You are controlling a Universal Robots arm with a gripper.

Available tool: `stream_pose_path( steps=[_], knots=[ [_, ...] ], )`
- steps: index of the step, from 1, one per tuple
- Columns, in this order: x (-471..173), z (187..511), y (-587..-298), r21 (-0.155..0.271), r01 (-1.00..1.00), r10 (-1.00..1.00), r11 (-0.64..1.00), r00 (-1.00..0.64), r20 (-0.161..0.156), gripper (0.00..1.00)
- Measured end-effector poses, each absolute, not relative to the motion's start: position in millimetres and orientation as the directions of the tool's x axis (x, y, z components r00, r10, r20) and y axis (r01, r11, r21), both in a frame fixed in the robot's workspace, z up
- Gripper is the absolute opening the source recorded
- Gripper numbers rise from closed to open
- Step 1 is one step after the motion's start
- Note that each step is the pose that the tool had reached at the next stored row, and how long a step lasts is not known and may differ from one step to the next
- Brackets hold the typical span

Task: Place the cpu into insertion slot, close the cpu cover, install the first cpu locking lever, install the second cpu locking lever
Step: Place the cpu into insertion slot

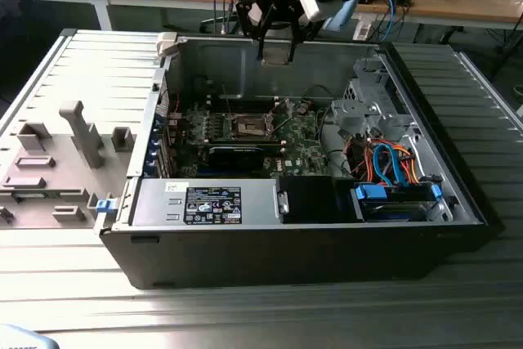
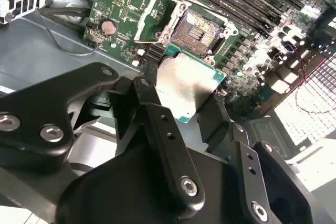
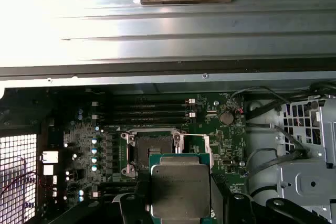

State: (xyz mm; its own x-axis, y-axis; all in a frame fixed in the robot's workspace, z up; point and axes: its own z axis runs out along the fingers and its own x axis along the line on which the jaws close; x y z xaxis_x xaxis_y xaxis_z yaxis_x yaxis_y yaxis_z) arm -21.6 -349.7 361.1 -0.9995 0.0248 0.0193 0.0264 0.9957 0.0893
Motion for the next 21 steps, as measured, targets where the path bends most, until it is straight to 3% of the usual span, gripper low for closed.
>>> stream_pose_path(
  steps=[21],
  knots=[
    [-22.9, 356.4, -349.7, 0.089, 0.026, 0.025, 0.996, -1.0, 0.019, 0.54]
  ],
)
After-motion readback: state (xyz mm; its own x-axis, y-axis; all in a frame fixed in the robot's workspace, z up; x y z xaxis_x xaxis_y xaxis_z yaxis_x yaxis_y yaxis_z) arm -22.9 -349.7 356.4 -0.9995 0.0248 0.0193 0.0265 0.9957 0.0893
